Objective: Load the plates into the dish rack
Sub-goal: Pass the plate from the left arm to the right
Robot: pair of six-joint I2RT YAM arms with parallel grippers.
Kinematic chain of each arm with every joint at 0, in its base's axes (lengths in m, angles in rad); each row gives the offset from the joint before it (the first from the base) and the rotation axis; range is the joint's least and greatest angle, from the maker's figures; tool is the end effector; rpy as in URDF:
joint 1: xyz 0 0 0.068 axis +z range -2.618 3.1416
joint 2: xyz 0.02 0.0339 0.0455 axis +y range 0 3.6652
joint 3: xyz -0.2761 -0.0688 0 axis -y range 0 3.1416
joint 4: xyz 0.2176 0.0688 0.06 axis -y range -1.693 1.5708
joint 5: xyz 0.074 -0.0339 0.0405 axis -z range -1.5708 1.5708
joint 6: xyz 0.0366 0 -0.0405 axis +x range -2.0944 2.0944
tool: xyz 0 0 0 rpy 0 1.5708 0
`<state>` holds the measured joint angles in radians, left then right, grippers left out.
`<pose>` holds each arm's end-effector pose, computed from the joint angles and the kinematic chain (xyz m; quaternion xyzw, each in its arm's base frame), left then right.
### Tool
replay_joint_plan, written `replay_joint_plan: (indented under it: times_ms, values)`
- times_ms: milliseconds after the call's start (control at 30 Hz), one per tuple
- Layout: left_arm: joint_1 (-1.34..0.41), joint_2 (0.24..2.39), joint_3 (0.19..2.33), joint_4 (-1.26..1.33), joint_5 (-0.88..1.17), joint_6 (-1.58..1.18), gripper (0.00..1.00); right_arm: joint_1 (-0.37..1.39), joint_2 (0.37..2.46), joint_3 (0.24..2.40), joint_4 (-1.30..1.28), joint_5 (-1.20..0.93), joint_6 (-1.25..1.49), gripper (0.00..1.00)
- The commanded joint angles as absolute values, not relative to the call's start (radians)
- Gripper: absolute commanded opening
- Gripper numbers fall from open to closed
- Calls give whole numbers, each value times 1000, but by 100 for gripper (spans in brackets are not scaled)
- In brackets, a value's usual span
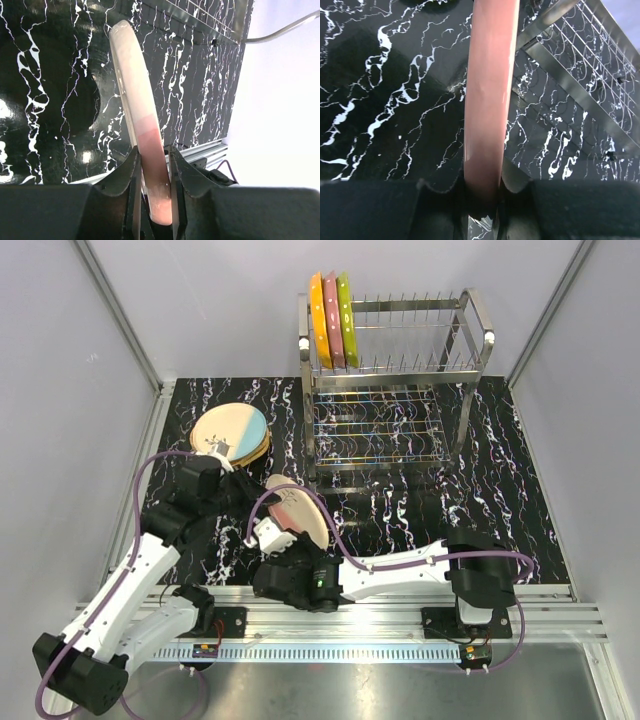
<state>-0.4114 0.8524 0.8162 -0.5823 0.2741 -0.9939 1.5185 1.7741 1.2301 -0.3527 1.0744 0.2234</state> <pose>0.1307 -0.0678 0.3101 -0.1928 0.8613 -0.3861 0.2680 0.0504 0.3479 0.2512 -0.3541 0.7488 -0.0937 0.5524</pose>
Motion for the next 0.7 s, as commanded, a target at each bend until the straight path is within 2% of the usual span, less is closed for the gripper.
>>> replay_joint_plan:
  times_ms: [0, 100, 167, 367, 467, 667]
  values:
    - [-411, 839, 841, -445, 350, -920, 0, 1519, 1701, 1229, -330, 1123, 273, 11]
    - [-411, 864, 845, -420, 345, -919, 0, 1532, 1689, 1220, -324, 1109, 276, 3]
    - [-411, 874, 854, -416, 342, -914, 4, 1535, 1678, 1216, -333, 1106, 291, 0]
    - [-411, 910, 890, -410, 324, -897, 17, 1546, 1628, 1181, -316, 1088, 325, 0]
    - [-411, 926, 913, -411, 311, -881, 28, 1546, 1608, 1158, -316, 1094, 342, 0]
    - [-411, 953, 957, -423, 298, -858, 45, 1546, 1574, 1126, -324, 1094, 371, 0]
